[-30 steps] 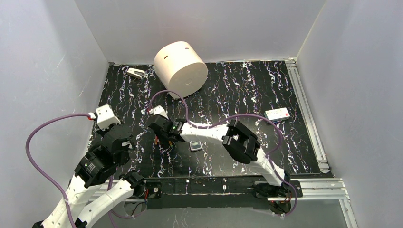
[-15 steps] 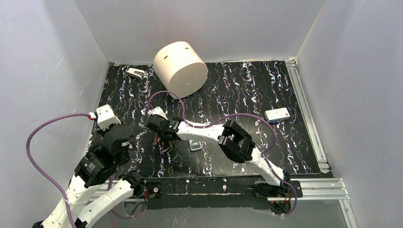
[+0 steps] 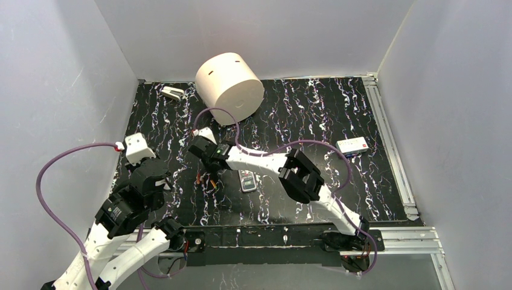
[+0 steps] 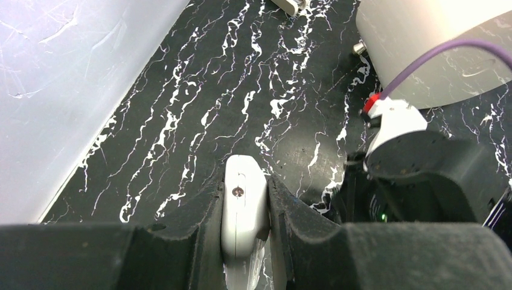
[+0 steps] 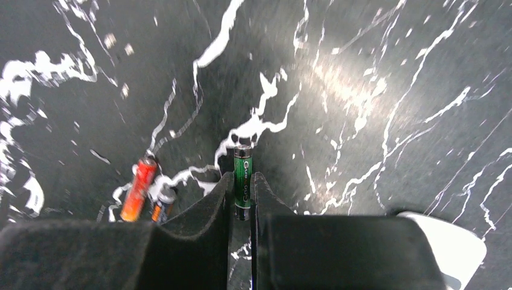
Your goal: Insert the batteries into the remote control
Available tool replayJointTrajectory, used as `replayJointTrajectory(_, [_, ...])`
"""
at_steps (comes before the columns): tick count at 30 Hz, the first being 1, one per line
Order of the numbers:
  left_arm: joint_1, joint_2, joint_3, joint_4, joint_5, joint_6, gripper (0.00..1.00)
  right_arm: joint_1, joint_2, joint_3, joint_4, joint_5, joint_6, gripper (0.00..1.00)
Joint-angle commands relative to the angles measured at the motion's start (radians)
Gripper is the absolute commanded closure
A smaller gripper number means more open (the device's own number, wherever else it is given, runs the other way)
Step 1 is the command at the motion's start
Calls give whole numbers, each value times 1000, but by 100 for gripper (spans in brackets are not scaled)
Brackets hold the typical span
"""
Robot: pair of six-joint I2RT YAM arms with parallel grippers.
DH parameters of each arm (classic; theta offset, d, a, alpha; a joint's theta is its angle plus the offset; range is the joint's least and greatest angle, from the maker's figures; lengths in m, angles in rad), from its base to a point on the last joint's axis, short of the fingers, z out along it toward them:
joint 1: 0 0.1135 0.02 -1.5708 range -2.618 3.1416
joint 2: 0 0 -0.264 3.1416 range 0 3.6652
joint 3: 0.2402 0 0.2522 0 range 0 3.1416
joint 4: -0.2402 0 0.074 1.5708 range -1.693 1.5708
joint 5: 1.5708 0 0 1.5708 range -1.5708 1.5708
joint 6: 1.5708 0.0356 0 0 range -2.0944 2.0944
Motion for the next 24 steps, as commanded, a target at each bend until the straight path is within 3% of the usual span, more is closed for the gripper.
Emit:
replayJointTrajectory(1, [0,1,1,-8,4,-1,100,-19,3,130,-33,38,73,86])
replayJointTrajectory(6, [0,3,4,2,60,8,100,-33,-121,3,-41,145,185,86])
replayJointTrajectory(13, [0,16,-18,24,219,31,100,-95,-441,-443,-50,264,471,86])
replayJointTrajectory(19, [0,19,-45,57,308,24,100,-168,-620,-730,-166,260,761,85])
replayJointTrajectory(24, [0,31,-50,75,357,22,100,-222,-773,-1016,-129,222,1054,85])
